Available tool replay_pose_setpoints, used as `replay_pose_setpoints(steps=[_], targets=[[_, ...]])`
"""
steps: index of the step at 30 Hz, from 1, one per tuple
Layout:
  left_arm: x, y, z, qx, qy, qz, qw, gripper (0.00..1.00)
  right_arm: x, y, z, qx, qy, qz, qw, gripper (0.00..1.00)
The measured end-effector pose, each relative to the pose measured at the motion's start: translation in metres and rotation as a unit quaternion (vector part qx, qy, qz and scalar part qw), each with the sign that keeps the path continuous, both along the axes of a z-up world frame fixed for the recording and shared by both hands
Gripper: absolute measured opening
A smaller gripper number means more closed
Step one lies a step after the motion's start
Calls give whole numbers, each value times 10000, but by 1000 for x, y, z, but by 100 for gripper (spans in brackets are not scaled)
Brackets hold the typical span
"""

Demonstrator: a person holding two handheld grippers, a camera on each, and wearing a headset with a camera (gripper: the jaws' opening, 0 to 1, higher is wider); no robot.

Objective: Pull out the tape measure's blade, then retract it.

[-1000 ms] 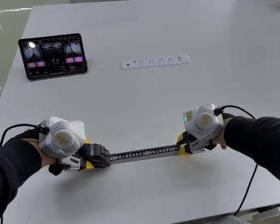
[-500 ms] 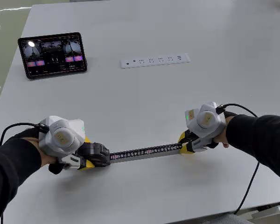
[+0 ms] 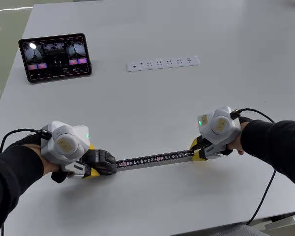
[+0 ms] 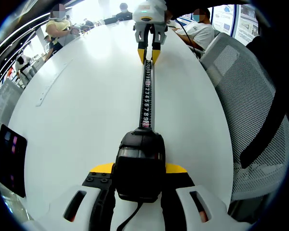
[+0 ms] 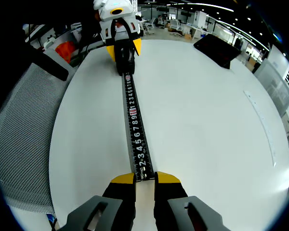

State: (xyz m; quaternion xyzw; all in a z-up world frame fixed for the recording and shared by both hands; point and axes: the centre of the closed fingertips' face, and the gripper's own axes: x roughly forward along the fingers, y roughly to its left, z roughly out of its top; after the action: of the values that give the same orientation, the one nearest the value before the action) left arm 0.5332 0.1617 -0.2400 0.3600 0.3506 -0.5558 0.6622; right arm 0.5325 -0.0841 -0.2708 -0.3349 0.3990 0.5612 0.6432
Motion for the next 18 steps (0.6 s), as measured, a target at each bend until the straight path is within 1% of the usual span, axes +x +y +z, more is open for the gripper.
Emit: replay_pose_setpoints(steps=[18], targets=[[2, 1, -2, 3, -1, 10, 10000, 31, 0, -6, 0, -6, 15, -55, 10000, 10]])
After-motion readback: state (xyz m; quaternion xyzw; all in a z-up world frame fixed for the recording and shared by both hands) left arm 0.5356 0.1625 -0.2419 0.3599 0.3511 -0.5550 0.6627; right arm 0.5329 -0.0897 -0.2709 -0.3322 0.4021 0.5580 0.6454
